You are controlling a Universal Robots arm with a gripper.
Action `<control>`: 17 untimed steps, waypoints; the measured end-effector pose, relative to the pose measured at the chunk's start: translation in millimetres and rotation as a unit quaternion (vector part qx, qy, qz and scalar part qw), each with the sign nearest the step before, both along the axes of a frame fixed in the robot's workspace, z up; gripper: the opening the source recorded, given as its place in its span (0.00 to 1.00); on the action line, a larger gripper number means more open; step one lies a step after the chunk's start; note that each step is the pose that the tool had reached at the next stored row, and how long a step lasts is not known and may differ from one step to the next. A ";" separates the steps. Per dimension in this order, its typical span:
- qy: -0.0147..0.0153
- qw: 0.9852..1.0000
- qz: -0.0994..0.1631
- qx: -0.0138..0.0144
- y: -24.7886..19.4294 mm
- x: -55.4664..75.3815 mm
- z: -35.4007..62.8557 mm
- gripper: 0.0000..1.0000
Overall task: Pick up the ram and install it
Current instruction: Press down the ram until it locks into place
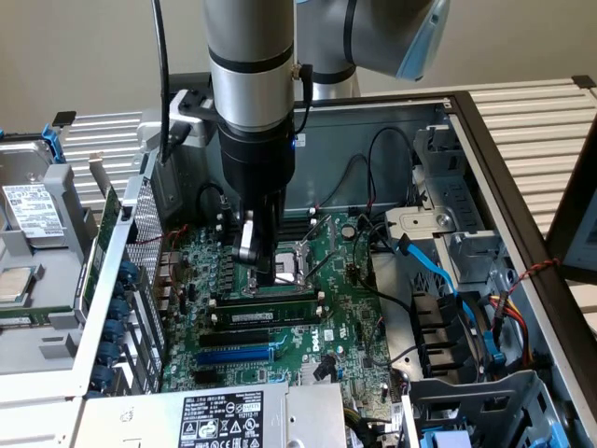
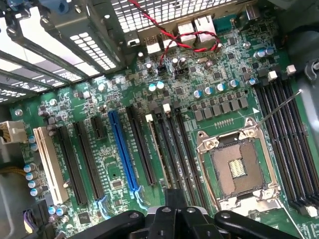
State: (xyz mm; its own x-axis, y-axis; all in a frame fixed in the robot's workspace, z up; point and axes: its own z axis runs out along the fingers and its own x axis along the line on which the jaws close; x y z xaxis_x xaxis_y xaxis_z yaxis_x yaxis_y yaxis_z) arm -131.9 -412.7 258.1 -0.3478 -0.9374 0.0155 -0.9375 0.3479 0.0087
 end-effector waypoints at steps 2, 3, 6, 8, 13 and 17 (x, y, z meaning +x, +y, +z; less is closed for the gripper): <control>0.000 1.000 -0.016 0.000 0.0 0.0 0.0 0.10; 0.000 1.000 -0.025 0.000 0.0 0.0 0.0 0.10; 0.000 0.999 -0.049 0.000 0.0 0.0 -0.1 0.10; 0.000 0.998 -0.065 0.000 0.0 0.0 -0.1 0.10; 0.000 0.995 -0.104 0.000 0.0 0.0 -0.2 0.10; 0.000 0.991 -0.130 0.000 0.0 0.0 -0.2 0.10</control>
State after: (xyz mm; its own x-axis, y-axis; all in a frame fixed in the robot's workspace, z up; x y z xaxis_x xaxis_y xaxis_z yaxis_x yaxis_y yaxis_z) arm -131.8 -412.7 257.9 -0.5783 -0.8157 0.0154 -0.8157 0.5784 0.0087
